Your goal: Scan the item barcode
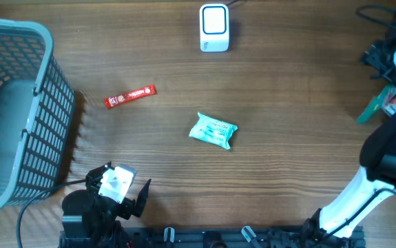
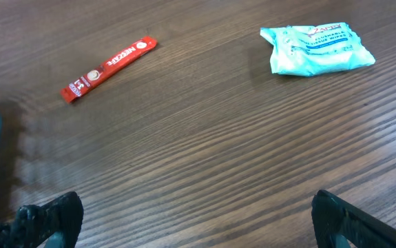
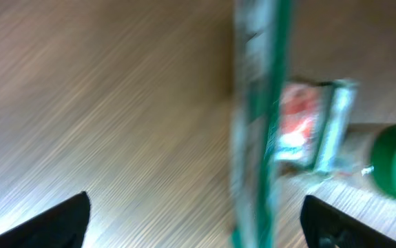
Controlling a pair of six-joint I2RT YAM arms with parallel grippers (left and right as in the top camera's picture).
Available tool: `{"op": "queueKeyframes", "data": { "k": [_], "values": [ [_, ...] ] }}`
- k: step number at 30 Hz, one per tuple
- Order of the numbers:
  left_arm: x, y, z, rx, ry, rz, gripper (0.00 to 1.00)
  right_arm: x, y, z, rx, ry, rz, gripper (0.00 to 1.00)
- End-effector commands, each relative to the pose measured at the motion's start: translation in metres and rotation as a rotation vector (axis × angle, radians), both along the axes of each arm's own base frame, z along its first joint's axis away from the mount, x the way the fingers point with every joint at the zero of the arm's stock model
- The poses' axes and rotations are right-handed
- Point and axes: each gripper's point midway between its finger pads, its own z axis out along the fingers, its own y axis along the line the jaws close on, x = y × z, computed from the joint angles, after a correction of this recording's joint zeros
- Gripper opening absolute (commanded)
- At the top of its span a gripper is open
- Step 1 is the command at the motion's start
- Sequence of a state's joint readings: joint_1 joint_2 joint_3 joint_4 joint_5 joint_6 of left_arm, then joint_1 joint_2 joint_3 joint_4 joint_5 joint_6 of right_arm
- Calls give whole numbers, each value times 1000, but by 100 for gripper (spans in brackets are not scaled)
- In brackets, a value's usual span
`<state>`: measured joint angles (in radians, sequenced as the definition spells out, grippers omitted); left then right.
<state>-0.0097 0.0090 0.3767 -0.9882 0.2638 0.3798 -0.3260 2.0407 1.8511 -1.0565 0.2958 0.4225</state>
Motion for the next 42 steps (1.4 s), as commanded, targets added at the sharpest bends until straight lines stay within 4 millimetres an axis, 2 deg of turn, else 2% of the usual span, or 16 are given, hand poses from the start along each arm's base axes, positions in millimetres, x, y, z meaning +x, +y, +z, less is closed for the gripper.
{"op": "queueKeyframes", "data": {
  "k": [1, 2, 3, 5, 8, 12, 18, 19, 21, 22, 31, 37, 38, 39, 41, 42],
  "values": [
    [0, -2, -1, -5, 2, -10, 100, 18, 129, 36, 373, -120, 267, 100],
    [0, -2, -1, -5, 2, -10, 100, 14, 163, 34, 492, -105, 324, 100],
    [0, -2, -1, -5, 2, -10, 100, 4, 216, 29, 650, -63, 408, 100],
    [0, -2, -1, -5, 2, -10, 100, -15, 270, 16, 751, 16, 501, 100],
    [0, -2, -1, -5, 2, -10, 100, -74, 354, -25, 736, 238, 765, 100],
    [0, -2, -1, -5, 2, -10, 100, -116, 396, -58, 406, 373, 895, 100],
    [0, -2, -1, -5, 2, -10, 100, -120, 462, -65, 174, 201, 987, 100],
    [0, -2, -1, -5, 2, -10, 100, -118, 463, -67, 142, 178, 950, 99],
    [0, -2, -1, -5, 2, -10, 100, -115, 471, -79, 100, 155, 931, 81],
    [0, -2, -1, -5, 2, -10, 100, -115, 473, -83, 101, 154, 924, 79],
    [0, -2, -1, -5, 2, -10, 100, -116, 465, -119, 51, 222, 872, 73],
    [0, -2, -1, -5, 2, -10, 100, -124, 467, -139, 53, 274, 878, 55],
    [0, -2, -1, -5, 2, -10, 100, -124, 466, -139, 53, 276, 877, 49],
    [0, -2, -1, -5, 2, -10, 100, -125, 466, -140, 52, 281, 876, 31],
    [0, -2, -1, -5, 2, -10, 100, -127, 465, -140, 59, 286, 851, 10],
    [0, -2, -1, -5, 2, -10, 100, -129, 467, -140, 77, 293, 853, 5]
  ]
}}
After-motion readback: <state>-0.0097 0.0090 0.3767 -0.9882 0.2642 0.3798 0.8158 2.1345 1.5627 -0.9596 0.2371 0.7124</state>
